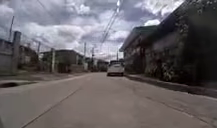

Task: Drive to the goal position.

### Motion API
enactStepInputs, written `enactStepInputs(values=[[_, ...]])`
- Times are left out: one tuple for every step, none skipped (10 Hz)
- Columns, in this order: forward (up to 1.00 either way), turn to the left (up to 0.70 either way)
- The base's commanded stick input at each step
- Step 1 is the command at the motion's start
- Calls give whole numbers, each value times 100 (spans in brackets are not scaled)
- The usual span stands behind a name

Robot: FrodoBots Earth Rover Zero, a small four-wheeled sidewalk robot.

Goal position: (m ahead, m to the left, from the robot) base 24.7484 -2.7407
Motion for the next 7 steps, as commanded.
enactStepInputs(values=[[50,0],[50,0],[50,0],[50,0],[50,0],[50,0],[50,0]])
